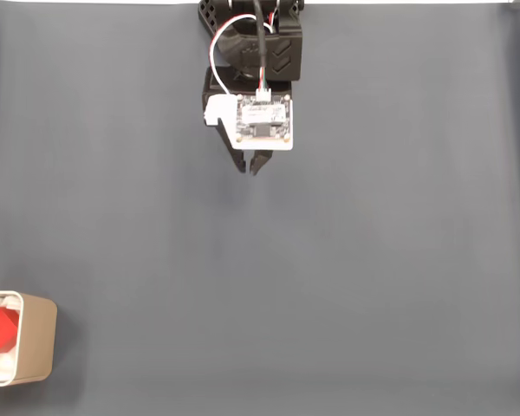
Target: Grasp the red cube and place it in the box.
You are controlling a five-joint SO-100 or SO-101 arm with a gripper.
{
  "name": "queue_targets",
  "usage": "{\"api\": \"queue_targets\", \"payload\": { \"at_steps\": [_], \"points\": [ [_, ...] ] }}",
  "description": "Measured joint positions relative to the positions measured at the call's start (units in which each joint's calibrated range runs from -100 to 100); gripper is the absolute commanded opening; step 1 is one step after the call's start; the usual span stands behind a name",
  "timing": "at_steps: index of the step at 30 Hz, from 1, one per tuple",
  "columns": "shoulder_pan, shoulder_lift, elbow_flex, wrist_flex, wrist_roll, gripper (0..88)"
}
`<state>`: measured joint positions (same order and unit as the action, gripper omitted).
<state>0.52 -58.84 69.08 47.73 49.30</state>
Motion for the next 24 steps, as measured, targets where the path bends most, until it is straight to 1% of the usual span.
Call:
{"api": "queue_targets", "payload": {
  "at_steps": [10, 18, 24],
  "points": [
    [0.0, -17.1, 18.8, 0.0, 1.2, 0.0],
    [0.1, -27.1, 28.4, 1.9, 1.4, 0.0],
    [1.6, -32.4, 29.9, 6.2, 1.7, 0.0]
  ]
}}
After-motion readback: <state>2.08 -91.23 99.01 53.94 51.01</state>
